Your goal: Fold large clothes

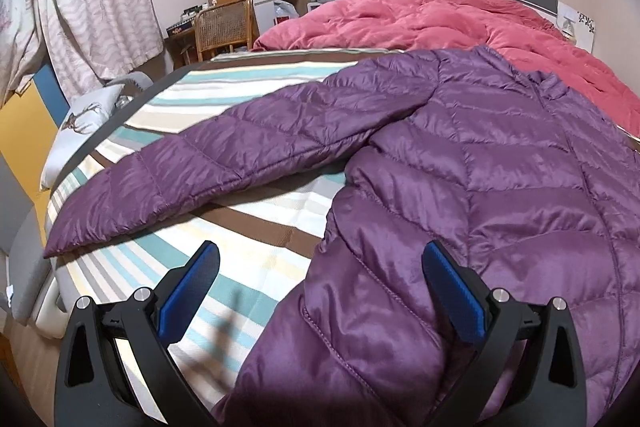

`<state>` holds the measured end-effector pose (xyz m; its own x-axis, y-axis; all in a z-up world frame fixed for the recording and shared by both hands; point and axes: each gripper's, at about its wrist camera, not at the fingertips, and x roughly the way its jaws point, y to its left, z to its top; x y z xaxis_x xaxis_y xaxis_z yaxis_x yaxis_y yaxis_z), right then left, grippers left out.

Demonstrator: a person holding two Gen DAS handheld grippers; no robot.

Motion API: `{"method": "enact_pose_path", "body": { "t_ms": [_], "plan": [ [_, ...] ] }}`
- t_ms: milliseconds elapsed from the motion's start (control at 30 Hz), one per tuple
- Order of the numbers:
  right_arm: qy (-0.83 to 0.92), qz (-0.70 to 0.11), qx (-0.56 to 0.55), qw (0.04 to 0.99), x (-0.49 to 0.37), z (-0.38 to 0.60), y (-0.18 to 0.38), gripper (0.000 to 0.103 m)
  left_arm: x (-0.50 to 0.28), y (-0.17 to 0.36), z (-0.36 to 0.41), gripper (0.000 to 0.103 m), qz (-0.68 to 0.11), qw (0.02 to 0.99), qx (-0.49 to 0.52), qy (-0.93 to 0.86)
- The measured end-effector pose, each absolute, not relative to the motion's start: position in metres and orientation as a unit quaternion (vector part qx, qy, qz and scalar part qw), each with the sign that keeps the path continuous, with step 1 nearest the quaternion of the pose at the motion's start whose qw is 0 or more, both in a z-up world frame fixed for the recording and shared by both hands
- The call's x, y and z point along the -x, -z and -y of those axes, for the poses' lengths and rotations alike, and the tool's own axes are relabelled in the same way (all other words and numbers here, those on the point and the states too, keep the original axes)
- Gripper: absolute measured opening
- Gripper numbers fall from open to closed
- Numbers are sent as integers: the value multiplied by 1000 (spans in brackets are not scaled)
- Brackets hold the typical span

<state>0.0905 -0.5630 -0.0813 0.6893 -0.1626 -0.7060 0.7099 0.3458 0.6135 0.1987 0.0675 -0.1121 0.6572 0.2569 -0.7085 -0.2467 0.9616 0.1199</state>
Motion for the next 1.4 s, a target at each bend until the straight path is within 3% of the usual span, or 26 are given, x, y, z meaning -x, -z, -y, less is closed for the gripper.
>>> {"method": "enact_pose_path", "body": {
  "t_ms": [200, 333, 467, 833, 1133, 1400],
  "plan": [
    [303, -239, -535, 752, -100, 588, 88, 52, -202, 121, -70, 101, -400, 905, -3, -145],
    [324, -236, -540, 740, -106, 597, 93, 21, -203, 123, -65, 101, -402, 902, -17, -153],
    [311, -237, -532, 751, -108, 602, 94, 12, -205, 120, -67, 101, -406, 900, -19, -156],
    [301, -263, -294, 868, -140, 541, 32, 11, -217, 123, -73, 101, -404, 889, -73, -203],
    [192, -261, -62, 944, -200, 393, -16, 11, -216, 131, -76, 101, -411, 890, -47, -191],
    [84, -270, 125, 951, -242, 248, -6, 11, -216, 131, -81, 101, -414, 891, -29, -182]
  ]
}}
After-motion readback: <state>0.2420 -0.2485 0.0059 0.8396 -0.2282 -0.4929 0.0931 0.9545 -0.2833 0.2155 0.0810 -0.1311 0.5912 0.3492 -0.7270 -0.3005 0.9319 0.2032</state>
